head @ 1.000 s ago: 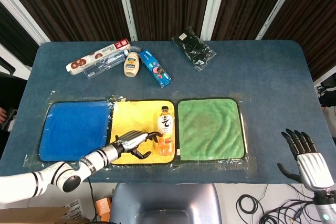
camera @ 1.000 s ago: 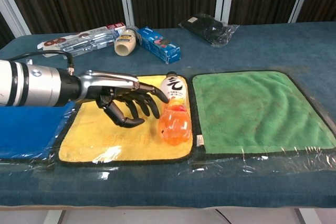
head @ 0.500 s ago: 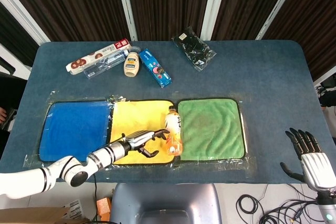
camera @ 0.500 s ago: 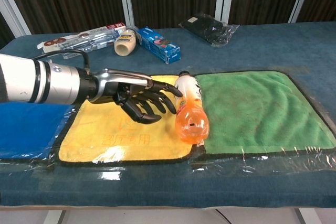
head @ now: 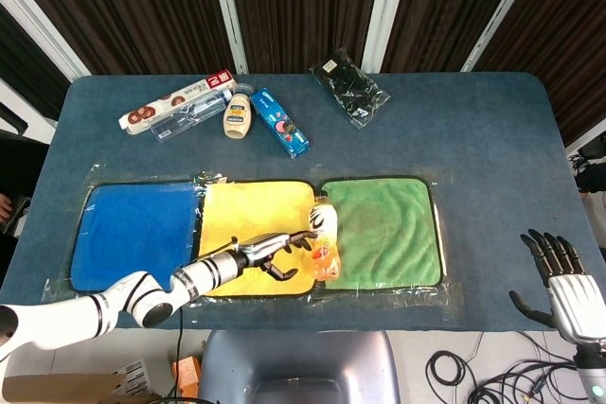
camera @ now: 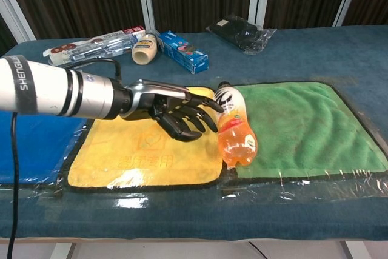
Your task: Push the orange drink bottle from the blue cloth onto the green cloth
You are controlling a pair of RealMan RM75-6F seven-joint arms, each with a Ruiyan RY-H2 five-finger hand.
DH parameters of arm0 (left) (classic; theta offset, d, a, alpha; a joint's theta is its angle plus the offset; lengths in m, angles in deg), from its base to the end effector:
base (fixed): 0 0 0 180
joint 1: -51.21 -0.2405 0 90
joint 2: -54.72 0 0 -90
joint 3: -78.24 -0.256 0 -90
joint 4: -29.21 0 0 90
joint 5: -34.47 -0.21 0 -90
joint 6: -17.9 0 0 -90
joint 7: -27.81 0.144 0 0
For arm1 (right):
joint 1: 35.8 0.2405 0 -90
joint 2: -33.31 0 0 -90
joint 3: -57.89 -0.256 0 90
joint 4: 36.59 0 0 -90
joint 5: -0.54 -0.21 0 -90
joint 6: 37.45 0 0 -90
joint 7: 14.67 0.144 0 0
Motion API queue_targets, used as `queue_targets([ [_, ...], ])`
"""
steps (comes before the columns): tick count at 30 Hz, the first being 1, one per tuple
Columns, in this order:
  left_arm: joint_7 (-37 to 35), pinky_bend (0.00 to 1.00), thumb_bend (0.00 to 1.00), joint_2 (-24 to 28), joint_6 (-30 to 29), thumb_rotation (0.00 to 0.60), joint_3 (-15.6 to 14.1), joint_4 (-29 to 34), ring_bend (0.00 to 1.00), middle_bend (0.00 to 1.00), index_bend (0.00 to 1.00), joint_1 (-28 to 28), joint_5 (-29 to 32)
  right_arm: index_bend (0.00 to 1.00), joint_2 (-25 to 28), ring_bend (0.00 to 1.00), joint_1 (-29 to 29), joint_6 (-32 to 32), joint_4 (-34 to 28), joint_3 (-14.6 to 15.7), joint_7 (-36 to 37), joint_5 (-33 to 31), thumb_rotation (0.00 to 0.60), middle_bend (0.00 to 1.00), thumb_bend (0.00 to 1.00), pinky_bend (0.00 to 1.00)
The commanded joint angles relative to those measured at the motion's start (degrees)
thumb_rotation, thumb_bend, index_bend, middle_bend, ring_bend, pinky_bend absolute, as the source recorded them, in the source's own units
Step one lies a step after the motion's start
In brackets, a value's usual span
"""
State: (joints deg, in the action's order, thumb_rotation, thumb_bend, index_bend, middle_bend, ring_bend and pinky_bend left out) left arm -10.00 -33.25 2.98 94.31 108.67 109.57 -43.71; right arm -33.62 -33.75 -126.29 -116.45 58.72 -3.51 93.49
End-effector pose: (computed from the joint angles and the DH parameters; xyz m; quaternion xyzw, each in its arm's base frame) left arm -0.0673 0.3560 -0.0662 -0.7248 -0.6223 -0.2809 0.0922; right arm -0.3415 -0.1530 0.1567 0.6155 -0.3878 0.4011 0.5567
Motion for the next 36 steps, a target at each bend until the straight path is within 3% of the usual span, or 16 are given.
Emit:
queue_targets([
  [1, -1.2, 0.24, 0.45, -0.9, 0.7, 0.588, 0.0, -0.9, 0.15, 0.19, 0.10, 0.8, -0.6, 0.00, 0.0, 0.00, 0.0, 0.1, 0.0, -0.1, 0.0, -0.1, 0.600, 0.05, 0.21, 0.07],
  [27, -10.2, 0.24, 0.46, -7.9, 2.5, 0.599, 2.3, -4.7, 0.15, 0.19, 0.08, 5.4, -2.8, 0.00, 0.7, 0.00, -0.3, -0.3, 0.7, -0.2, 2.9, -0.1, 0.600, 0.05, 0.21, 0.07],
  [36, -14.8, 0.24, 0.46, -10.3, 1.4, 0.600, 1.6, -7.1, 0.15, 0.19, 0.08, 6.7, -5.6, 0.00, 1.0, 0.00, -0.5, -0.8, 1.1, -0.3, 4.2, -0.1, 0.600, 0.05, 0.21, 0.07],
])
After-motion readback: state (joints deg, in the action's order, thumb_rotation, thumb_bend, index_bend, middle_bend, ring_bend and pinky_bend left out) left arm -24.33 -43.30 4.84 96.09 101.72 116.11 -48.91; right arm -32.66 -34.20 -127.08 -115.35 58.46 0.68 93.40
